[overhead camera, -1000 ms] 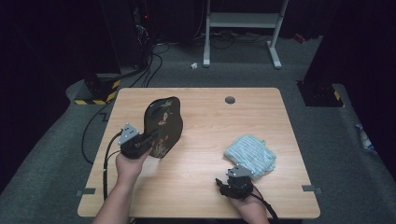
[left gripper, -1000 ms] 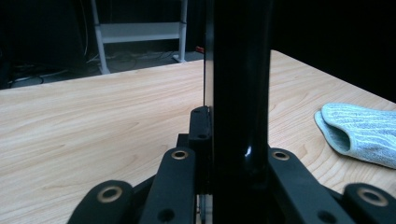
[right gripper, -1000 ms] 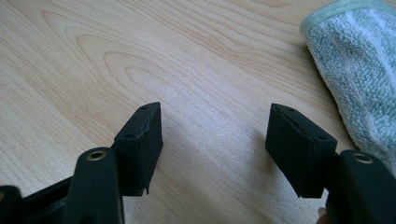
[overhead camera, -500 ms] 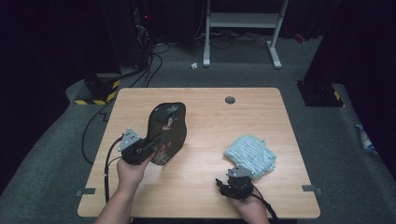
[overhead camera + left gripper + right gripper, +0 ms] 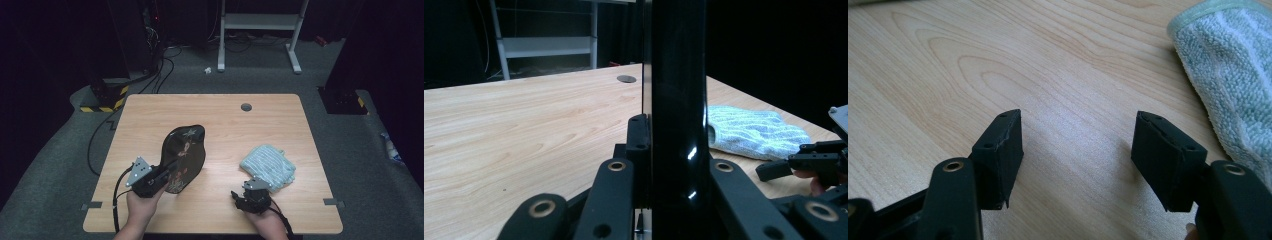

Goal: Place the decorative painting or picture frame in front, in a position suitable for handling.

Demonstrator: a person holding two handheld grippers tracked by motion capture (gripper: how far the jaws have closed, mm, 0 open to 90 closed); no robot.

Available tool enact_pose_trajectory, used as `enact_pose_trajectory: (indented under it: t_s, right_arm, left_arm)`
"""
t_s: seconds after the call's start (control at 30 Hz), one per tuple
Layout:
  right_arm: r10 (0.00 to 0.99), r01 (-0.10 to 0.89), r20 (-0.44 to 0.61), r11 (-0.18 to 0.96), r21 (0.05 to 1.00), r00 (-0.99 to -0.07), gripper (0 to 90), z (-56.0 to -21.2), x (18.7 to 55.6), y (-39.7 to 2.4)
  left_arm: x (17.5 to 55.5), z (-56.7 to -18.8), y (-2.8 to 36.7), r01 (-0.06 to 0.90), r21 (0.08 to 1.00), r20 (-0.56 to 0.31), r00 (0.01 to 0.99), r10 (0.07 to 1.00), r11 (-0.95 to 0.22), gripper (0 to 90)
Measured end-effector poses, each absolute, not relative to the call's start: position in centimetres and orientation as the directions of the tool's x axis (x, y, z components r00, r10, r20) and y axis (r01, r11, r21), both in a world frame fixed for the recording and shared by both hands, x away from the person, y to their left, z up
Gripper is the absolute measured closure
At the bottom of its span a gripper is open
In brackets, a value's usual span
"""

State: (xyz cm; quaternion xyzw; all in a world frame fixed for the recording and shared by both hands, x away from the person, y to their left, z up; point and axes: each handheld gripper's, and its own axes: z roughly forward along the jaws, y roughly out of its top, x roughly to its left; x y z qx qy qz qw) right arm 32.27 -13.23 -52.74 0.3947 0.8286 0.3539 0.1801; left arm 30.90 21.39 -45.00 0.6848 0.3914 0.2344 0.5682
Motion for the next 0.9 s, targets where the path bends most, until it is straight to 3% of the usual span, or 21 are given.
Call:
enact_pose_trajectory:
  t_s: [0.5, 0.9]
  right_arm:
    - [0.776, 0.525, -0.017, 0.443, 0.727, -0.631, 35.6, -52.7, 32.3, -13.2]
    - [0.774, 0.524, -0.017, 0.445, 0.727, -0.633, 35.2, -52.7, 32.3, -13.2]
  left_arm:
    - [30.3, -45.8, 22.0, 0.280, 0.959, -0.136, 0.573, 0.808, -0.037, 79.3]
    - [30.4, -46.5, 22.1, 0.299, 0.947, -0.097, 0.607, 0.789, -0.113, 53.7]
